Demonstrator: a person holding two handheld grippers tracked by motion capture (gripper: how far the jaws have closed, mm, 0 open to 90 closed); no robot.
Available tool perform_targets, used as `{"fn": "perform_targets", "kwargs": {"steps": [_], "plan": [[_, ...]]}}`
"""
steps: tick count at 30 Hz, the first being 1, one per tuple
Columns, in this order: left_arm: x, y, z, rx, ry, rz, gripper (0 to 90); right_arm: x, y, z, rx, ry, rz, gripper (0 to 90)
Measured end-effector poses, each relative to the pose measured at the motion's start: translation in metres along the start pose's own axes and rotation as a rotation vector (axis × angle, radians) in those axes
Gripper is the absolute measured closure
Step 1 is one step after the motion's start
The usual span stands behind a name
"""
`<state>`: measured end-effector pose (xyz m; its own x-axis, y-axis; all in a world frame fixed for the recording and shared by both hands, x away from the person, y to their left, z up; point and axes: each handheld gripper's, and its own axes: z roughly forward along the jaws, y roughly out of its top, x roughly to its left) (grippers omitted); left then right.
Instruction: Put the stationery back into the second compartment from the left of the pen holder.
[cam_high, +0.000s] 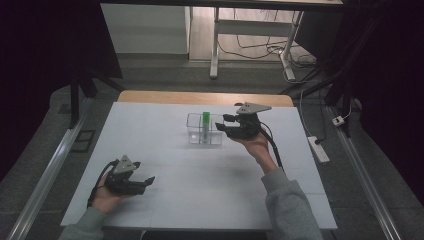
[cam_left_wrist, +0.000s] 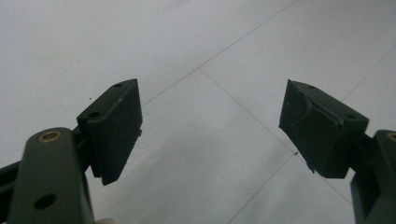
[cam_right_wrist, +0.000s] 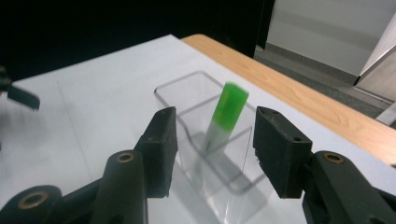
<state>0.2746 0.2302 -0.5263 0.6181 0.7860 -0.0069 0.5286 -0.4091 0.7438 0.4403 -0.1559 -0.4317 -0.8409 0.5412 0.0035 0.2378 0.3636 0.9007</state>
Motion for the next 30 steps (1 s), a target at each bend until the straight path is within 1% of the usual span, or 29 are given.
{"fn": "perform_targets", "kwargs": {"steps": [3, 6, 10, 14, 20, 24, 28, 30], "plan": [[0.0, 0.0, 0.0, 0.001, 0.0, 0.001, 21.2, 0.002, -0.006, -0.01, 0.012, 0.003, -0.001, 48.8], [0.0, 0.0, 0.0, 0.0, 0.0, 0.001, 21.2, 0.005, -0.013, -0.019, 0.036, 0.004, 0.003, 47.9], [0.001, 0.001, 0.001, 0.0, 0.001, 0.0, 21.2, 0.007, -0.021, -0.032, 0.057, -0.001, 0.007, 45.3], [0.001, 0.002, 0.002, 0.0, 0.002, 0.003, 21.3, 0.009, -0.032, -0.043, 0.073, -0.018, 0.012, 43.9], [0.001, 0.003, 0.004, -0.001, -0.001, 0.007, 21.2, 0.011, -0.054, -0.058, 0.076, -0.047, 0.028, 42.2], [0.002, 0.003, 0.004, -0.001, -0.001, 0.003, 21.2, 0.013, -0.068, -0.069, 0.092, -0.06, 0.029, 41.1], [0.002, 0.003, 0.004, 0.0, -0.002, 0.002, 21.2, 0.012, -0.081, -0.082, 0.106, -0.073, 0.049, 40.4], [0.002, 0.003, 0.005, 0.002, -0.002, 0.002, 21.1, 0.012, -0.088, -0.088, 0.108, -0.069, 0.059, 39.7]]}}
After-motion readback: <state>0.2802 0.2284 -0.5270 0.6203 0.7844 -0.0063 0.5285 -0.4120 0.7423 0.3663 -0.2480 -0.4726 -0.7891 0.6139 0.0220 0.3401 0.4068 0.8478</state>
